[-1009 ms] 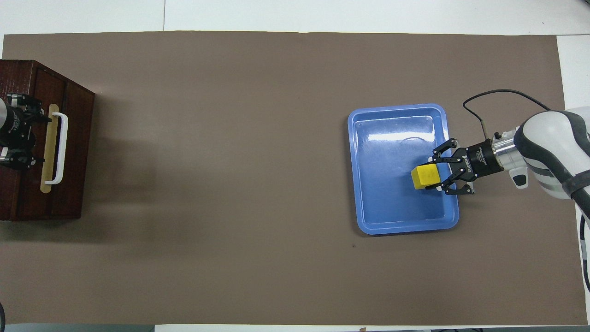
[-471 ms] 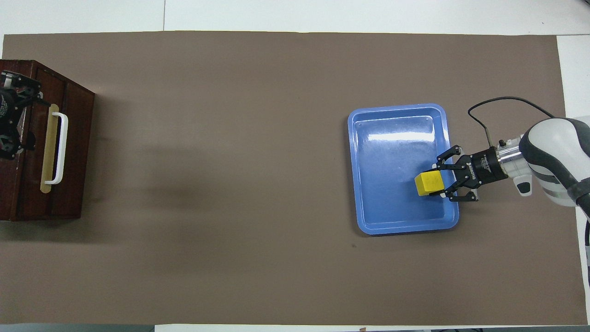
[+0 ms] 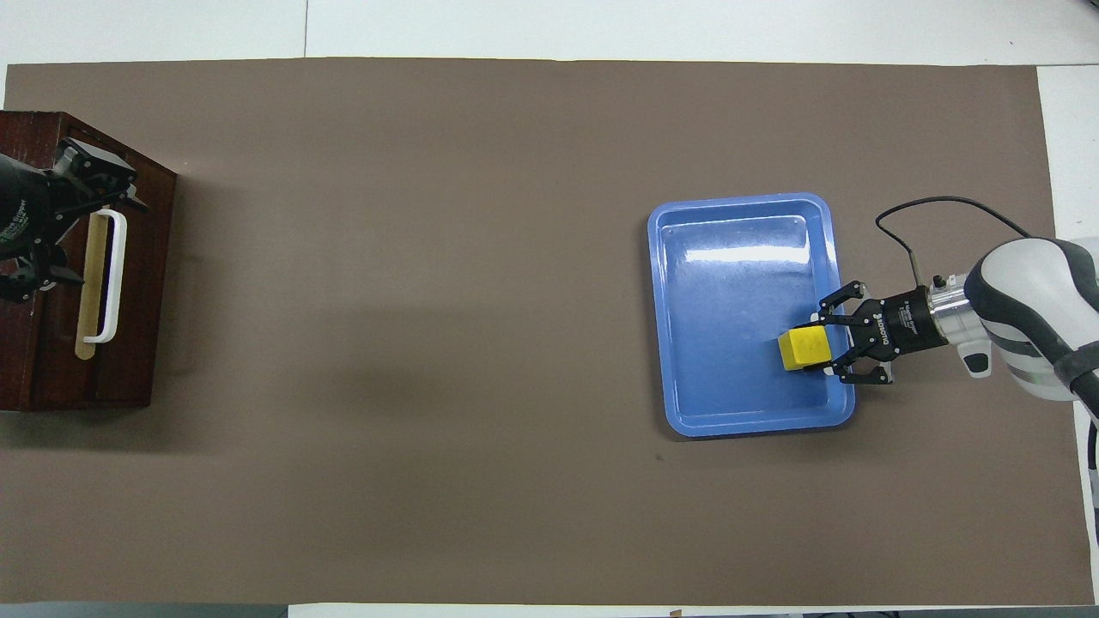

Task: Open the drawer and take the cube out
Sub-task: 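Lower the yellow cube into the blue tray with the right gripper, then open the right gripper and lift it off the cube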

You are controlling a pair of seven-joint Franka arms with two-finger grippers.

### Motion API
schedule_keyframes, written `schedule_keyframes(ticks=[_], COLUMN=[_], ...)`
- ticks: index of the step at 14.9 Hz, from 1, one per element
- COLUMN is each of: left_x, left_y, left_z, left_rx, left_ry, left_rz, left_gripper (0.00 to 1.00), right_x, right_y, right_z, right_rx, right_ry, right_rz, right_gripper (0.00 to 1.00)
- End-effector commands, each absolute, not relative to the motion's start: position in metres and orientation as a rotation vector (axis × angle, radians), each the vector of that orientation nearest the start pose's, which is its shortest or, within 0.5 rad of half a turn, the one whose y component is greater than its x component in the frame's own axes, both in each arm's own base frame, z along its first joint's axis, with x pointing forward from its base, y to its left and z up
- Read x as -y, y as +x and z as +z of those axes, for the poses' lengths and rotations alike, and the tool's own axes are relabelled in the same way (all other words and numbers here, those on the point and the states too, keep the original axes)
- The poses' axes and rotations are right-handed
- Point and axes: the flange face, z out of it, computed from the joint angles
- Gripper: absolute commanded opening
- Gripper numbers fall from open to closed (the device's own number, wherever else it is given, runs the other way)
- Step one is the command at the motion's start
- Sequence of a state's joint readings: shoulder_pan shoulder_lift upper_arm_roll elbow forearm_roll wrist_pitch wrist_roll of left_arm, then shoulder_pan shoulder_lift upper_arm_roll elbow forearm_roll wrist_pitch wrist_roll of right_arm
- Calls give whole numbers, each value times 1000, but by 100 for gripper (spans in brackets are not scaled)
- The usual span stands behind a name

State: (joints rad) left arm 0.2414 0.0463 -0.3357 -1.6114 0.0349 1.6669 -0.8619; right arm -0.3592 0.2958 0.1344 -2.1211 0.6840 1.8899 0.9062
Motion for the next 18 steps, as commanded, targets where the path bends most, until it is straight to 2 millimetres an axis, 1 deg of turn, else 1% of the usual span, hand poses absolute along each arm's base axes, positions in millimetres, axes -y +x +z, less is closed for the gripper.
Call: schedule_keyframes(ticks=[1,2,3,4,5,7,8,10,11,12,13,14,16,17,18], left_x=[56,59,64,65,66,66,66,66,69,78,81,80,80,79,79], left_y=[558,555,553,547,544,543,543,545,545,545,544,543,541,541,540], left_z=[599,600,597,597,594,593,593,595,596,596,596,596,595,594,593], left_rx=[866,722,533,344,190,28,16,21,13,-6,-15,-13,-42,-99,-212], left_ry=[-3029,-3062,-3098,-3120,-3131,-3136,-3137,-3140,-3141,-3142,-3141,-3140,-3138,-3136,-3130], left_rz=[25,40,53,57,69,74,64,48,41,36,38,43,62,67,88], left_gripper=[100,100,100,100,100,100,100,100,100,100,100,100,100,100,100], right_x=[72,73,73,71,69,66,65,60,41,28,17,2,-4,-2,0], right_y=[510,510,510,511,513,518,523,539,549,556,559,564,573,580,583], right_z=[260,260,260,260,261,268,275,301,321,345,367,390,429,452,470], right_rx=[-1786,-1787,-1788,-1790,-1802,-1831,-1842,-1805,-1741,-1681,-1608,-1511,-1346,-1226,-1096], right_ry=[-1879,-1877,-1876,-1876,-1870,-1856,-1848,-1879,-2003,-2153,-2275,-2370,-2475,-2568,-2665], right_rz=[896,897,898,898,902,893,887,873,834,748,664,588,504,447,406], right_gripper=[0,32,69,100,100,100,100,100,100,100,100,100,100,100,100])
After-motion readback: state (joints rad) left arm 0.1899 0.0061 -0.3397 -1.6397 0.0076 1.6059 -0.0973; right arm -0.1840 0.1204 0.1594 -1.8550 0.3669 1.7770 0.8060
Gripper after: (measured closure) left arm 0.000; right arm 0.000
